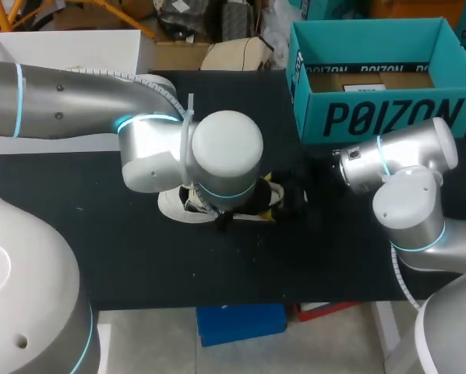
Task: Take the shoe out of the shoebox, open the shoe tongue, remove and reinsert the insole, then place the shoe into the shoebox
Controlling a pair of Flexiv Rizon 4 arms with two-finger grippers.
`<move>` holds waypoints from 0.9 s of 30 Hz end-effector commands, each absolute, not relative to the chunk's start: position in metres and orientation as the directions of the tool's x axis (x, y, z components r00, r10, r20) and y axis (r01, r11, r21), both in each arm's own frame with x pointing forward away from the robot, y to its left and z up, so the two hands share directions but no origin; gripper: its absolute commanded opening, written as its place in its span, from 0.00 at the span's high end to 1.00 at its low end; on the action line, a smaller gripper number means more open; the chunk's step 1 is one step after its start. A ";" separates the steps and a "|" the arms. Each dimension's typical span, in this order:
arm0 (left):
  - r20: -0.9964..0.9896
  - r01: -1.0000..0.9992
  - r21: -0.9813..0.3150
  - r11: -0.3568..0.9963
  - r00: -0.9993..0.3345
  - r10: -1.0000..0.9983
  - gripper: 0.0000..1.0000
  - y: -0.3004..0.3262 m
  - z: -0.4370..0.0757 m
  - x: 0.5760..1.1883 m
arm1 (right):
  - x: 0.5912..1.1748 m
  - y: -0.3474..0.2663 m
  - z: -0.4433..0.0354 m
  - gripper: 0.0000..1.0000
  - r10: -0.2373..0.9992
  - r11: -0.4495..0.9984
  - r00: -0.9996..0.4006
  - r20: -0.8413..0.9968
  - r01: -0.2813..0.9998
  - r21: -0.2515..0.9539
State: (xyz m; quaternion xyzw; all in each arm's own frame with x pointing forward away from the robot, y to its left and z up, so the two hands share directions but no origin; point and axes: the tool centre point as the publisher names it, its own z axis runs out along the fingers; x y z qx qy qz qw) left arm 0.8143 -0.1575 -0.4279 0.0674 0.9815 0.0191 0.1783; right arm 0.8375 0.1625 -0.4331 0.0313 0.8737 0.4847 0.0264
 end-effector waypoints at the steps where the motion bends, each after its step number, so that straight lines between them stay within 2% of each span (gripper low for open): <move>1: -0.243 0.161 0.007 0.987 -0.957 0.158 1.00 -0.155 -0.471 0.827 | 0.840 0.161 -0.436 1.00 0.081 0.529 -0.997 -0.015 0.031 0.848; 5: -0.149 0.201 0.010 0.980 -0.968 0.200 1.00 -0.160 -0.453 0.818 | 0.840 0.161 -0.436 1.00 0.081 0.529 -0.997 -0.015 0.031 0.848; 16: 0.077 0.318 -0.094 0.943 -0.942 0.326 1.00 -0.183 -0.428 0.793 | 0.840 0.161 -0.436 1.00 0.081 0.529 -0.997 -0.015 0.031 0.848; 27: 0.089 0.273 -0.091 0.958 -0.956 0.281 1.00 -0.178 -0.418 0.784 | 0.840 0.161 -0.436 1.00 0.081 0.529 -0.997 -0.015 0.031 0.848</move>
